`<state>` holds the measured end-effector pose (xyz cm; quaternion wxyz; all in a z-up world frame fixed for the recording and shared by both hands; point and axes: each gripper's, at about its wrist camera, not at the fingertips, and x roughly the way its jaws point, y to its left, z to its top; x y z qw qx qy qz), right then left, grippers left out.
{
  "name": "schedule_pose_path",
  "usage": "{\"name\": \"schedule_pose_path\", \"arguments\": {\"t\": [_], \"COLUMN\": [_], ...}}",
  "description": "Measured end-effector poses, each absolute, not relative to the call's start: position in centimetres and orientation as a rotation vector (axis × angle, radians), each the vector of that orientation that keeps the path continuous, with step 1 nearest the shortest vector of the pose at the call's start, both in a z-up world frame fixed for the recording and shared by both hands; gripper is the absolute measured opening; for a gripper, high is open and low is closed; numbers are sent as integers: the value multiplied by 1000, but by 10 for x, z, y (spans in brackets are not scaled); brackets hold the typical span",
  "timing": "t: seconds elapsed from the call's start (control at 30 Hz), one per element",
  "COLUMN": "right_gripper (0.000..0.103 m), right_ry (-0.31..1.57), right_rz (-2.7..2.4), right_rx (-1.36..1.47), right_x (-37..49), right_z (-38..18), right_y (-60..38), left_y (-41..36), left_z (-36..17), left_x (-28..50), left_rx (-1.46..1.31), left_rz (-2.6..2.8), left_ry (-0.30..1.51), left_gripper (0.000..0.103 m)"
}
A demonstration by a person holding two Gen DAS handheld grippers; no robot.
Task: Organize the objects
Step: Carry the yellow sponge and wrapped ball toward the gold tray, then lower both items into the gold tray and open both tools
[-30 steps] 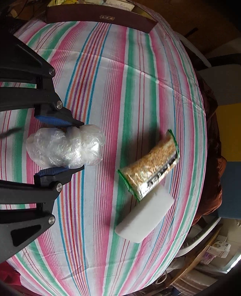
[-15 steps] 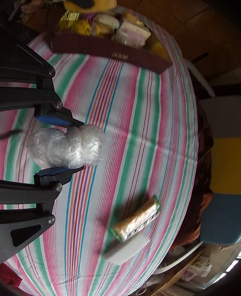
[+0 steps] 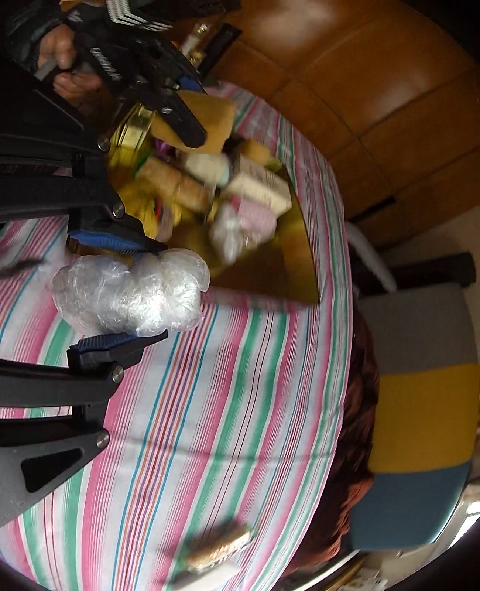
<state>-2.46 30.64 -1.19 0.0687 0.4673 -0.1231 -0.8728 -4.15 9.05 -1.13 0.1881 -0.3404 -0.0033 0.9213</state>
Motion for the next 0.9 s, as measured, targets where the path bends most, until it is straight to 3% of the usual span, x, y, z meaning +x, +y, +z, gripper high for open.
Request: {"name": "schedule_pose_path", "arguments": {"t": [0.33, 0.9], "right_gripper": [38, 38], "right_ry": [-346, -423], "right_rz": [-2635, -2658], "right_rx": [1300, 1279], "right_x": [-41, -80], "right_z": [-9, -14], "right_y": [257, 247], "left_y": [4, 60], "left_z": [-12, -27], "left_x": [-39, -46], "left_rx": [-982, -1051], "left_rz": [2720, 2683], "left_ry": [-120, 41], "left_gripper": [64, 64]}}
